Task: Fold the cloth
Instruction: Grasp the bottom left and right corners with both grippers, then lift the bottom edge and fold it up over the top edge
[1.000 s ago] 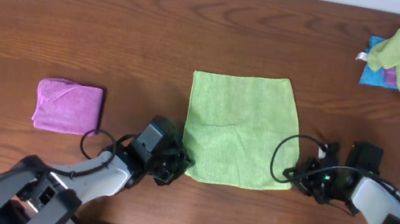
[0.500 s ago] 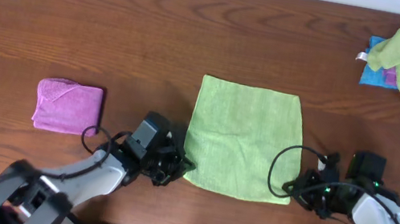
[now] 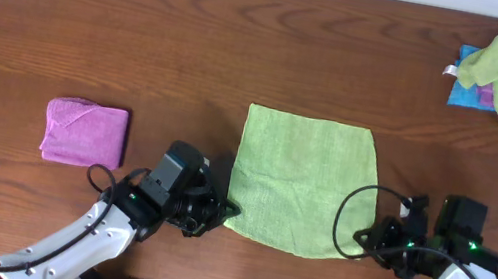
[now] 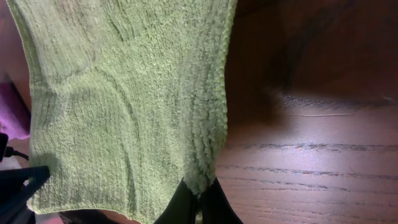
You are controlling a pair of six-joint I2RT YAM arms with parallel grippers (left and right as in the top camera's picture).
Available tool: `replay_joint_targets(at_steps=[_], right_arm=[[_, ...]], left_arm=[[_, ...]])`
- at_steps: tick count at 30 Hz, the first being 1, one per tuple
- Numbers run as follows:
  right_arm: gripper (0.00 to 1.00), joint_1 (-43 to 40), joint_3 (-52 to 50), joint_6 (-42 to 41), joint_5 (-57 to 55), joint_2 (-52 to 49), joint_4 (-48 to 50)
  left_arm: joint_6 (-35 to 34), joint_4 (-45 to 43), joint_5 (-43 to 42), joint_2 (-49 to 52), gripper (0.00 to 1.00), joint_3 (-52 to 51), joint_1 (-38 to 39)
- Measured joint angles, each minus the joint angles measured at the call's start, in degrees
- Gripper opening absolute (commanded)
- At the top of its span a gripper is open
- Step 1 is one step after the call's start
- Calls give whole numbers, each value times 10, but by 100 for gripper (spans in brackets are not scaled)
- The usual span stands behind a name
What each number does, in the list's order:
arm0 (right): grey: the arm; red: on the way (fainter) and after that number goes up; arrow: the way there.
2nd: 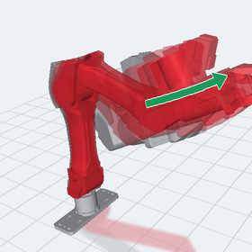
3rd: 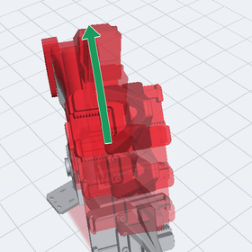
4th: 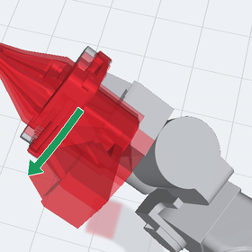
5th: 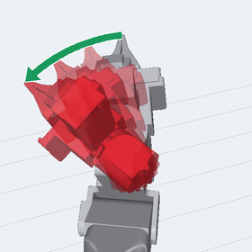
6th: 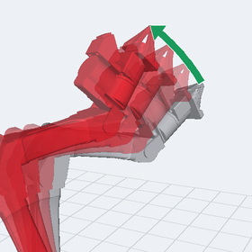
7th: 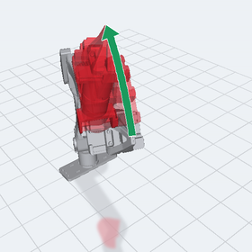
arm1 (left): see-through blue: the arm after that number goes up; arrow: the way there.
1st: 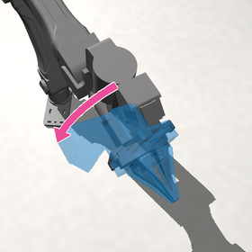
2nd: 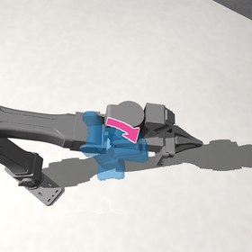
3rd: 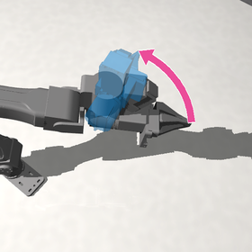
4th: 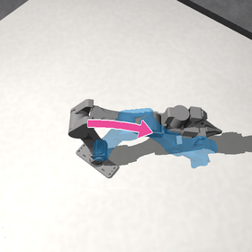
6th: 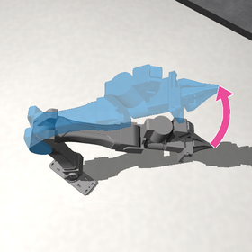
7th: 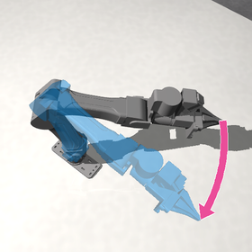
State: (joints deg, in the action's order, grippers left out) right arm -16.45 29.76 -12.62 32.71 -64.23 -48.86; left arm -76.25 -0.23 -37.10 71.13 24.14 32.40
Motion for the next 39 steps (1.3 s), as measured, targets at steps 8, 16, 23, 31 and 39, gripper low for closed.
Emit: replay_joint_targets(at_steps=[8, 16, 23, 31, 39], right_arm=[[1, 2, 27, -16, -13, 0, 41], [1, 48, 28, -56, -23, 0, 108], [1, 87, 28, -90, -46, -2, 152], [1, 89, 28, -106, -64, -26, 200], [1, 89, 28, -120, -79, -48, 265]], left_arm=[[-3, 1, 26, 0, 6, 12, -4], [-4, 0, 58, 6, 6, 42, -10], [-2, -4, 71, 56, 6, 62, -29], [22, -13, 78, 97, 6, 113, -46], [46, -21, 82, 157, 6, 150, -52]])
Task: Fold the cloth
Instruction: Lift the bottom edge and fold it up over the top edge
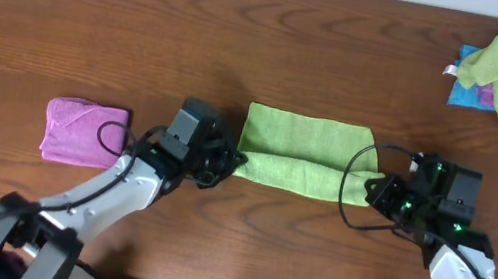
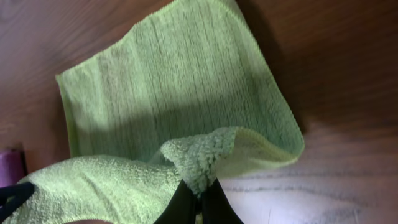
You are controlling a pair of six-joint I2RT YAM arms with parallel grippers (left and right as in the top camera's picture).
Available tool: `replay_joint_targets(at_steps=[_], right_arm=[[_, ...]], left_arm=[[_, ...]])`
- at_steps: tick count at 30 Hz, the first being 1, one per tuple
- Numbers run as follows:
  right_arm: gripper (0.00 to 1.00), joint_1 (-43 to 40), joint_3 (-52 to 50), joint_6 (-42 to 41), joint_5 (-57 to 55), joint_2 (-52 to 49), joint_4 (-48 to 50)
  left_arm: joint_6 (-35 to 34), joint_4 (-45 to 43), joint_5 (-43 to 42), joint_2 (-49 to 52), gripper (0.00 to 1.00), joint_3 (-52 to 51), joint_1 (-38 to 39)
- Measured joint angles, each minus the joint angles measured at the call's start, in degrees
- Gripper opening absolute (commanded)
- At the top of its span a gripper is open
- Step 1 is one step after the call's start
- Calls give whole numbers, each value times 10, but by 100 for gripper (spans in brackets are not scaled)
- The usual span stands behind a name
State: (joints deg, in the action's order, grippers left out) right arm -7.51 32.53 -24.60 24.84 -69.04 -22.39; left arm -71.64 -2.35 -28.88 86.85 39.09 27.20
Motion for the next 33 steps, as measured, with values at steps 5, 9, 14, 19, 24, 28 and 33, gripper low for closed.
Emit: replay_joint_targets(at_steps=[5, 9, 14, 19, 24, 28, 33], right_arm=[[1, 0, 0, -5, -5, -33, 34], [1, 0, 1, -7, -5, -50, 65], [1, 1, 3, -9, -7, -65, 96], [1, 2, 15, -13, -15, -78, 123], [1, 3, 31, -17, -18, -101, 143], [1, 3, 33, -19, -18, -117, 161], [1, 3, 34, -20, -18, -134, 184]], left_arm=[[27, -1, 9, 36, 6, 39, -5], [43, -3, 11, 59, 6, 64, -23], [55, -7, 10, 80, 6, 78, -29], [60, -11, 25, 92, 6, 87, -29], [71, -18, 45, 94, 6, 93, -29], [74, -39, 57, 106, 6, 96, -30], [74, -71, 68, 128, 6, 97, -30]])
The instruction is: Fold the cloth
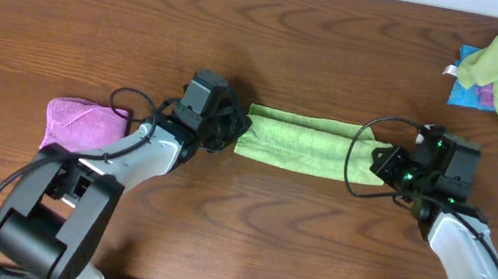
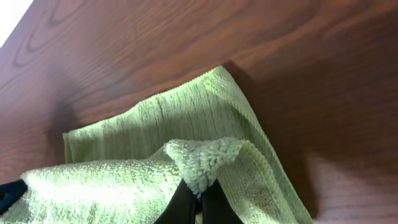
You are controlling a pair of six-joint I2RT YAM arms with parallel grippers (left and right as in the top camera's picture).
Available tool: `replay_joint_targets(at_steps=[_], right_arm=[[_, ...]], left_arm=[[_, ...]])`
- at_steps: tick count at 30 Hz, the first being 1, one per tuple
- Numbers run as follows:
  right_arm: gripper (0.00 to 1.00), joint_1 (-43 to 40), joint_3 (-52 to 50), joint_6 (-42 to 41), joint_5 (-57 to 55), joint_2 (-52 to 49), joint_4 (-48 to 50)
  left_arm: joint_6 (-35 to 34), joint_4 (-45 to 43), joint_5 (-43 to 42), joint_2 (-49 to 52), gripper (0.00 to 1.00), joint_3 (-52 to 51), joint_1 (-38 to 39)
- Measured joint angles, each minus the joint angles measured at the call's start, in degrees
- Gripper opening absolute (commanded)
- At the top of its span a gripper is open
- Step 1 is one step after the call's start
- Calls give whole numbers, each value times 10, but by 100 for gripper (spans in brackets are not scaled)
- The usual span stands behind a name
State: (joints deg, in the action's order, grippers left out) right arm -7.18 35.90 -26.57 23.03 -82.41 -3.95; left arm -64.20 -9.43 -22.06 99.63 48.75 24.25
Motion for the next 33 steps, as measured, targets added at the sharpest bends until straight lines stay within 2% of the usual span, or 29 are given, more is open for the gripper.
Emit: replay_joint_targets(at_steps=[17, 26, 33], right_arm=[[1, 0, 15, -2, -23, -88, 100], [1, 3, 84, -2, -23, -167, 106], [1, 10, 97, -1, -25, -188, 98]], left_arm=[[11, -10, 19, 95, 6, 73, 0], [12, -13, 29, 113, 6, 74, 0], [12, -16, 47, 116, 6, 74, 0]])
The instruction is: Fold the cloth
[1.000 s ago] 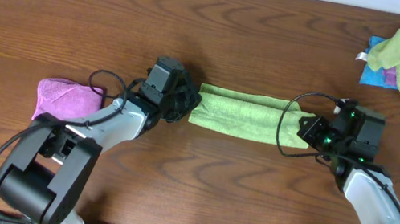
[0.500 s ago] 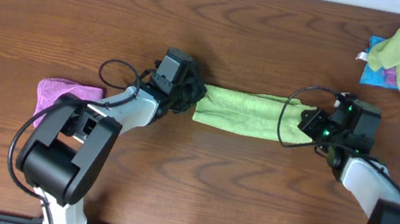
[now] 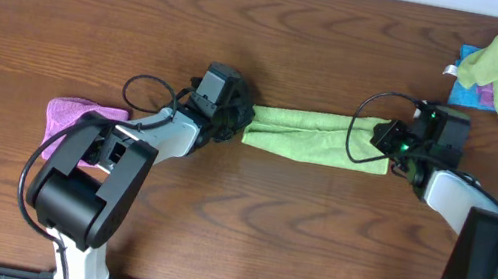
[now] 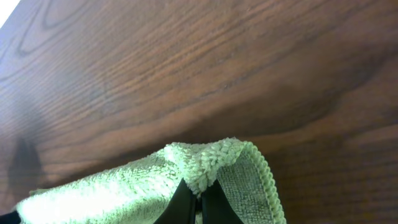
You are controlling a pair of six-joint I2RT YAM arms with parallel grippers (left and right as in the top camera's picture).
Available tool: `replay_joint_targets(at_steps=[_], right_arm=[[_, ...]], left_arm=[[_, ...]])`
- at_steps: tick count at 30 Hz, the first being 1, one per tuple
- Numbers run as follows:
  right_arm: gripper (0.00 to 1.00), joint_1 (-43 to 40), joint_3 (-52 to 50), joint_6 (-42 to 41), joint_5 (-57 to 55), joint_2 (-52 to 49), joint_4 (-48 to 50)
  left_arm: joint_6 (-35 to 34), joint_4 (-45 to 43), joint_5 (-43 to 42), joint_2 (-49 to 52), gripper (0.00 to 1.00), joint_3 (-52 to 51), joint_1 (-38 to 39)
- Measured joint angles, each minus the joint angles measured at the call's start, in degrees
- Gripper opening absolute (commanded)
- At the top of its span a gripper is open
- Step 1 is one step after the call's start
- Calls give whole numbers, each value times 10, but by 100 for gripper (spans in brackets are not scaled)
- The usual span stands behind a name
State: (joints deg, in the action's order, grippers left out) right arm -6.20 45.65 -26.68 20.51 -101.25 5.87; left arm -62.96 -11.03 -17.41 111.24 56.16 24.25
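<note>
The green cloth (image 3: 315, 136) lies folded into a narrow band across the middle of the table, stretched between both arms. My left gripper (image 3: 240, 121) sits at its left end, shut on that corner. At the right end my right gripper (image 3: 391, 148) is shut on the other corner. In the right wrist view the black fingertips (image 4: 186, 202) pinch a tuft of the green cloth (image 4: 205, 158), whose top layer reaches the far edge of the layer below.
A folded pink cloth (image 3: 80, 121) lies to the left, near the left arm. A pile of loose cloths, green, blue and purple, sits at the back right corner. Bare wood table (image 3: 241, 250) spreads in front of the arms.
Both grippers have moved a little farther back with their corners. The lifted layer now covers the layer beneath up to its far edge, where a strip of it still showed before.
The green cloth first lay flat, with both grippers shut on its near corners. Then the near edge was held over the cloth's middle. Later it was close to the far edge, and now the cloth is a narrow folded band.
</note>
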Motion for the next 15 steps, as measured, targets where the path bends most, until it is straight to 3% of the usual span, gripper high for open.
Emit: replay_joint_targets(at_steps=[3, 6, 9, 10, 12, 15], right_arm=[[6, 4, 2, 2, -4, 0, -23], [19, 4, 2, 11, -8, 0, -49], [51, 4, 3, 20, -15, 0, -69], [54, 4, 3, 24, -14, 0, -74], [58, 5, 8, 29, -13, 3, -84], [67, 5, 8, 31, -24, 21, -113]], left_arm=[[1, -4, 14, 0, 6, 0, 0], [7, -4, 18, 0, 9, 2, 0], [17, -4, 27, 0, 26, 5, -2], [18, -4, 28, 0, 39, 6, -2], [21, -4, 32, 0, 52, 8, -2], [38, -6, 32, 0, 63, 10, -3]])
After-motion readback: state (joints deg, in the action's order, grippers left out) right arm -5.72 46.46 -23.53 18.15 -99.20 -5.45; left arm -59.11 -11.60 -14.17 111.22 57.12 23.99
